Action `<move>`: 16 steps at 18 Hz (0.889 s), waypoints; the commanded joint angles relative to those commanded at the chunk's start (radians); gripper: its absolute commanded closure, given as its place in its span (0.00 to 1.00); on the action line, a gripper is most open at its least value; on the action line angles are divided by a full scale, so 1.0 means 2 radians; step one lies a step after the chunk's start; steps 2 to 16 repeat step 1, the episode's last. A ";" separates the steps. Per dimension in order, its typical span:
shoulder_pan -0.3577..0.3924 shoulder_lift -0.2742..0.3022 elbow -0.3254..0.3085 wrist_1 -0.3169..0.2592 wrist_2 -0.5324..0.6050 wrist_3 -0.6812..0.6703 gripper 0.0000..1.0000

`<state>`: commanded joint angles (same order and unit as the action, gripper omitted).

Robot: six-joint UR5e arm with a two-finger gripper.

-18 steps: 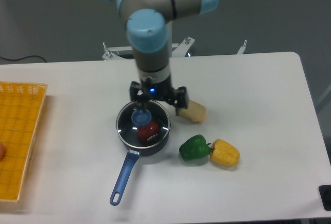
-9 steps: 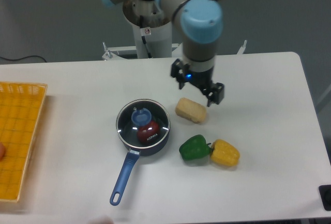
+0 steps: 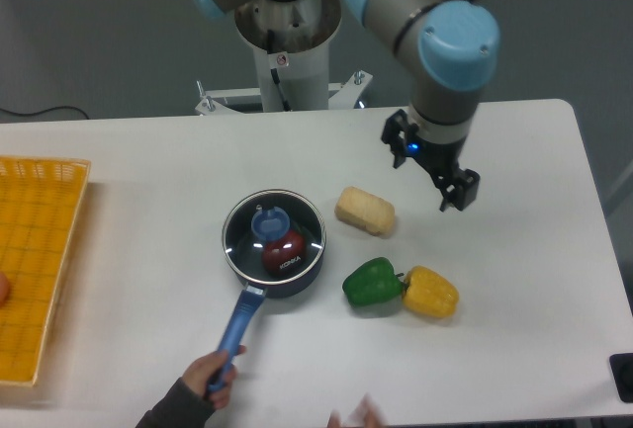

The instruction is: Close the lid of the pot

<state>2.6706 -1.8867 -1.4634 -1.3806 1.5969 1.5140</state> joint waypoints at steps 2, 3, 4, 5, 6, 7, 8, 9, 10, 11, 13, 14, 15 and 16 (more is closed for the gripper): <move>0.000 -0.004 0.000 0.002 0.000 0.000 0.00; 0.000 -0.004 0.000 0.002 0.000 0.000 0.00; 0.000 -0.004 0.000 0.002 0.000 0.000 0.00; 0.000 -0.004 0.000 0.002 0.000 0.000 0.00; 0.000 -0.004 0.000 0.002 0.000 0.000 0.00; 0.000 -0.004 0.000 0.002 0.000 0.000 0.00; 0.000 -0.004 0.000 0.002 0.000 0.000 0.00; 0.000 -0.004 0.000 0.002 0.000 0.000 0.00; 0.000 -0.004 0.000 0.002 0.000 0.000 0.00; 0.000 -0.004 0.000 0.002 0.000 0.000 0.00; 0.000 -0.004 0.000 0.002 0.000 0.000 0.00; 0.000 -0.004 0.000 0.002 0.000 0.000 0.00; 0.000 -0.004 0.000 0.002 0.000 0.000 0.00; 0.000 -0.004 0.000 0.002 0.000 0.000 0.00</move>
